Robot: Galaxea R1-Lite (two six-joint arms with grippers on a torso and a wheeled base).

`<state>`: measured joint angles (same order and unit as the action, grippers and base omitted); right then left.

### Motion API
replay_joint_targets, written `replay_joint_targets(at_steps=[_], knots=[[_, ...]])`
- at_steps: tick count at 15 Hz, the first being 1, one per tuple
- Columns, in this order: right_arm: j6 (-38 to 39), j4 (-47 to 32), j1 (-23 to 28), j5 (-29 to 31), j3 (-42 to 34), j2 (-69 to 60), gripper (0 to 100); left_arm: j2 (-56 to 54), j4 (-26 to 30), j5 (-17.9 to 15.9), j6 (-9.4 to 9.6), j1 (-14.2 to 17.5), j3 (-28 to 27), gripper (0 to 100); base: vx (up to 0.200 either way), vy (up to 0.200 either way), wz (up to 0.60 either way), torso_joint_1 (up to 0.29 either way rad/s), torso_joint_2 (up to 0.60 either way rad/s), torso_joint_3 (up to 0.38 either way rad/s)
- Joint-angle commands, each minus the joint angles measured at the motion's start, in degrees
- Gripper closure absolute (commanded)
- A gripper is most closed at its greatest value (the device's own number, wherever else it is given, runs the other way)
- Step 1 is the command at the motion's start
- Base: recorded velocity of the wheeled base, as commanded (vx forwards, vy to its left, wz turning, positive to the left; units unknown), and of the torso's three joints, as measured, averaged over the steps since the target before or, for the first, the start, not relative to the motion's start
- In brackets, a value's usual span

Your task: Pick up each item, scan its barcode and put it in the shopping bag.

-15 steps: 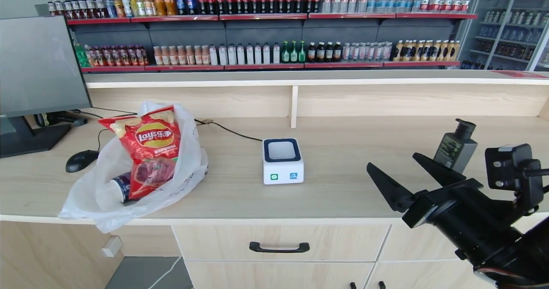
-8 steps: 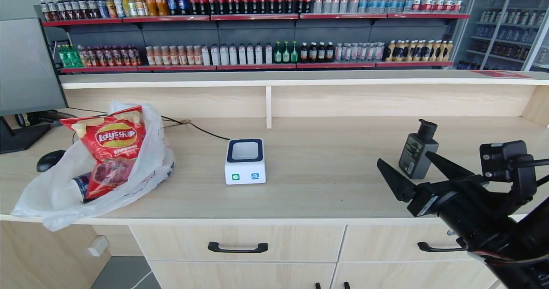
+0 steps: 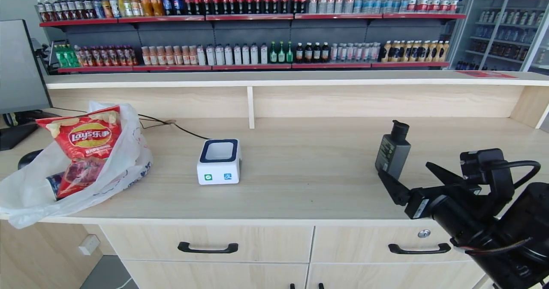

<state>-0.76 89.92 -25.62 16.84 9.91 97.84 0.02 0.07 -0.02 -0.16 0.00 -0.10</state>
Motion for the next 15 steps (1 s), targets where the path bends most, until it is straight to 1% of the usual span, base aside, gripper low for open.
replay_joint_targets(at_steps=[1,2,3,5,7,11,15], knots=[[-0.04,0.08,0.93,0.04,1.43,2.88,0,-0.02,0.01,-0.06,-0.02,0.0,0.01,0,0.0,0.0,0.0,0.0,0.0,0.0],[-1.18,0.08,2.6,-0.05,5.65,3.94,0,-0.02,0.01,0.02,-0.11,0.09,0.01,0,0.0,0.0,0.0,0.0,0.0,0.0],[-1.18,0.08,2.51,-0.05,6.61,4.2,0,-0.02,0.01,0.02,-0.11,0.09,0.01,0,0.0,0.0,0.0,0.0,0.0,0.0],[-1.18,0.08,3.56,-0.05,5.12,4.38,0,-0.02,0.01,-0.06,-0.02,0.0,0.01,0,0.0,0.0,0.0,0.0,0.0,0.0],[-1.18,0.08,3.04,-0.05,3.62,4.29,0,-0.02,0.01,0.02,0.07,0.0,0.01,0,0.0,-0.2,0.0,0.0,0.0,-0.002],[-1.18,0.08,2.69,-0.05,4.24,5.17,0,-0.02,0.01,-0.06,-0.02,0.0,0.01,0,0.0,-0.2,0.0,0.002,0.0,0.0],[-1.18,0.08,2.51,-0.05,4.77,5.78,0,-0.02,0.01,0.02,-0.02,0.09,0.01,0,0.0,0.0,0.0,0.0,0.0,0.0]])
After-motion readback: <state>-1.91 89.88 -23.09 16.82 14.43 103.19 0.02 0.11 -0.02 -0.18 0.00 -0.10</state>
